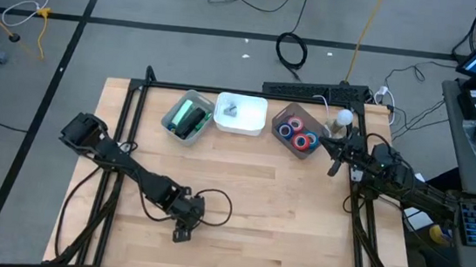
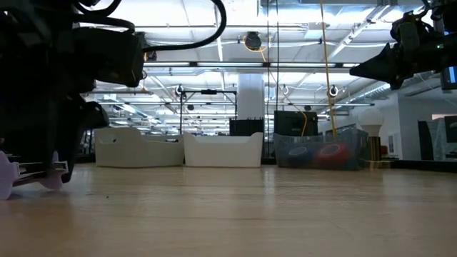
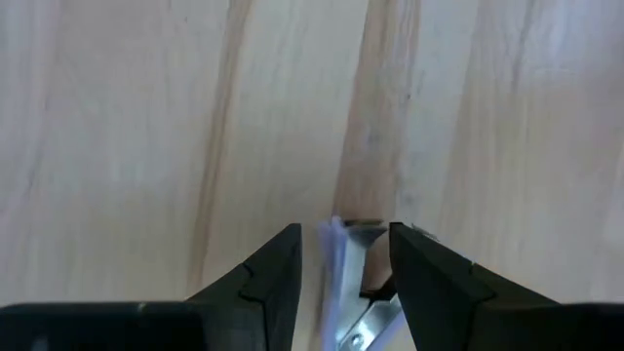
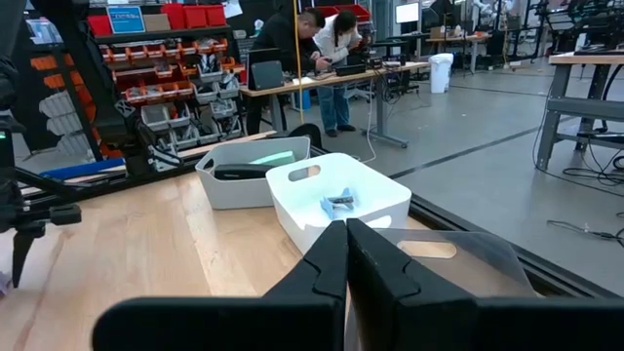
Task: Pick and place Stapler, Stapler remover, tape
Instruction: Put the purple staple remover into the white bin
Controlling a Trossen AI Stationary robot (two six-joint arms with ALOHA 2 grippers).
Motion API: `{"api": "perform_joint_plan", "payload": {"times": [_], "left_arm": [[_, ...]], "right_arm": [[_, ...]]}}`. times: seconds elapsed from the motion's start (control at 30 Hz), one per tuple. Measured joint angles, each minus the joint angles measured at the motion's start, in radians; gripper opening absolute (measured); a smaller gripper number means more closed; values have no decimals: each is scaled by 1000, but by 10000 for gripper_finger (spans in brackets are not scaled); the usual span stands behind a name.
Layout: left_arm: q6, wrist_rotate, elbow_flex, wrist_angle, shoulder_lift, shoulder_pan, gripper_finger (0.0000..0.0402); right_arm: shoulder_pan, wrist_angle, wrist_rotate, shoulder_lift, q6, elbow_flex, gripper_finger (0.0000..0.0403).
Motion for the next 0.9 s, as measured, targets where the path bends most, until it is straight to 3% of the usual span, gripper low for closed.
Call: {"api": "perform_joint_plan", "payload": {"times": [0.23,0.5,0.9], "left_arm": [[-43,49,0,-12,0,0,159],[-78,36,1,-21,-29,4,159],[4,-3,1,-65,-58,2,159]], "right_arm": [[0,0,-2,0,0,0,0],[0,0,-2,0,0,0,0],[0,0,-3,0,7,0,0]]}}
